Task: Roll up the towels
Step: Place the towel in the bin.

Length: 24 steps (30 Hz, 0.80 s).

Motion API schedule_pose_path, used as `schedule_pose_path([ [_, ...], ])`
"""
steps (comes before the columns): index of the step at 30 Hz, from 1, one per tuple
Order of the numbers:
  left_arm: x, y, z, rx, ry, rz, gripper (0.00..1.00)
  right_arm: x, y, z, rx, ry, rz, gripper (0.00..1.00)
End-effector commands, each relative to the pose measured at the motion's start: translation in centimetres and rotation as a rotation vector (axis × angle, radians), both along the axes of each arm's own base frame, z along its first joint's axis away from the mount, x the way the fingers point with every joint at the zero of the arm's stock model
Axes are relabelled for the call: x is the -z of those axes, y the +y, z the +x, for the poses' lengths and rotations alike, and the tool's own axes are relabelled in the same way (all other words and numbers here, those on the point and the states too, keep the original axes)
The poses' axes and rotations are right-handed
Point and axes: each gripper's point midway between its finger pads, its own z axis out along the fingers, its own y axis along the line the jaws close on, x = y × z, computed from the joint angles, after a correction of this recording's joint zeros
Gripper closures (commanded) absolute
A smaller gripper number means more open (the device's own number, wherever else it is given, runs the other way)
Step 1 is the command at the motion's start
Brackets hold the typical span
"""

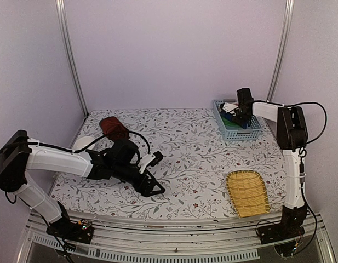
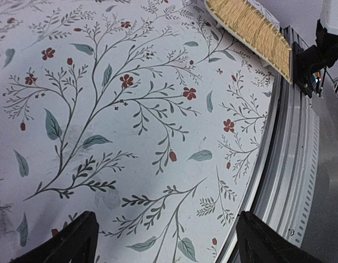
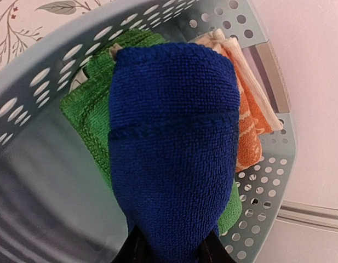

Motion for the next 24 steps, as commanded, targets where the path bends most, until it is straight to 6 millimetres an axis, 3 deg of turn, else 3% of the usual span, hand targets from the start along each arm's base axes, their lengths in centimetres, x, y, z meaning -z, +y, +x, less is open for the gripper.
schedule_pose_path([
  [1, -0.6, 0.1, 0.4, -0.016, -0.005, -0.023, 0.10, -1.2, -1.5, -1.3, -0.011, -0.032, -0.040, 0.98],
  [10, -0.9, -0.1, 0.3, -0.036, 0.008, -0.031, 0.11, -6.8, -3.4, -0.2, -0.103, -0.192, -0.143, 0.98],
  [18, -1.0, -0.3, 0.1, -0.033, 0.008, -0.028, 0.11, -10.6, -1.9, -1.1, -0.243, -0.338, -0.159, 0.98],
  [24, -0.8, -0.3, 0.1, -0.032, 0.012, -0.024, 0.11, -11.6, -0.7, -1.6, -0.351, -0.446, -0.202, 0.98],
])
